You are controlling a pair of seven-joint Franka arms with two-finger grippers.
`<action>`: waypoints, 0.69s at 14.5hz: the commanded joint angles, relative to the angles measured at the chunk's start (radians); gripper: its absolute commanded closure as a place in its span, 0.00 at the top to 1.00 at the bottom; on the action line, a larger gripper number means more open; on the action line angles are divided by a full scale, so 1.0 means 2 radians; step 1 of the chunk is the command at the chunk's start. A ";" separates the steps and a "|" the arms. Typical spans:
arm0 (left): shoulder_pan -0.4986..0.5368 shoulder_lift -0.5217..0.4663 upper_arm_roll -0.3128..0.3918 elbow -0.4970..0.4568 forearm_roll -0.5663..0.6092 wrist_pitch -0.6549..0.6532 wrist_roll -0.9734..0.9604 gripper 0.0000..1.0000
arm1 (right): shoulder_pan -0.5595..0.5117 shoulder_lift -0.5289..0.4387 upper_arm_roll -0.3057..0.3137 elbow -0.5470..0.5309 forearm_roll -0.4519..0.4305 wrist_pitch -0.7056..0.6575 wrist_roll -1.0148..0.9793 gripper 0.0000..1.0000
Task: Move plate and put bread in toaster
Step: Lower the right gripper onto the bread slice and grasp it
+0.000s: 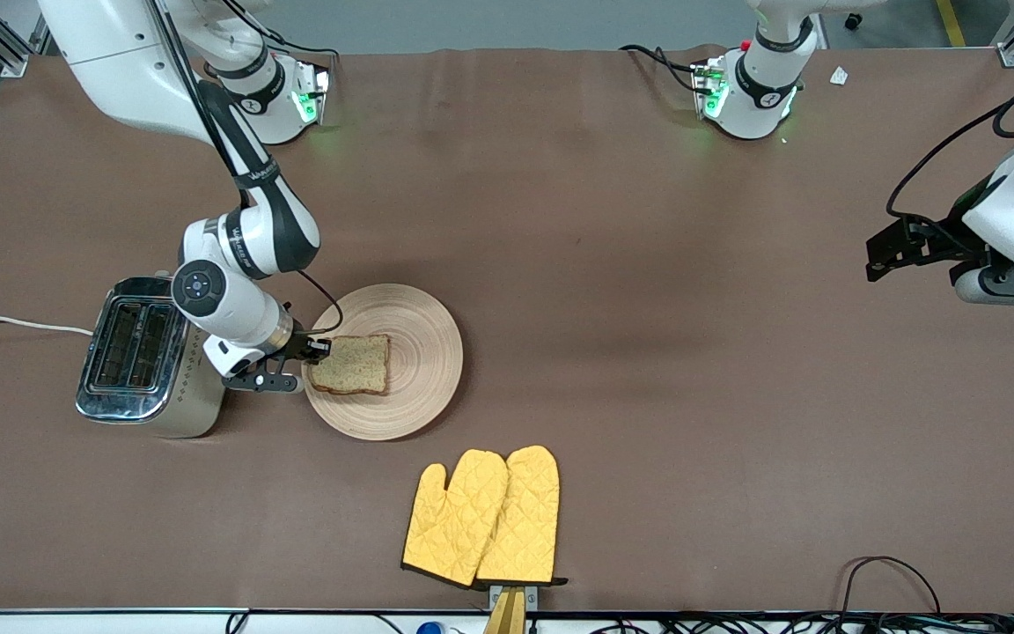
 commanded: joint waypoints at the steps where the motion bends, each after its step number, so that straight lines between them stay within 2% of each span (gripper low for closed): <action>1: 0.000 -0.004 -0.002 0.005 0.011 -0.003 0.002 1.00 | -0.001 0.000 0.000 0.012 0.008 -0.012 0.001 0.00; 6: 0.003 -0.008 -0.001 0.005 0.011 -0.006 0.012 1.00 | -0.005 -0.014 -0.005 0.146 0.001 -0.228 0.003 0.00; 8: 0.000 -0.010 0.001 0.004 0.011 -0.006 0.015 1.00 | -0.007 -0.033 -0.009 0.173 -0.005 -0.268 0.002 0.00; 10: -0.022 -0.016 0.023 0.002 0.011 -0.006 0.015 1.00 | -0.006 -0.046 -0.026 0.204 -0.028 -0.323 0.003 0.00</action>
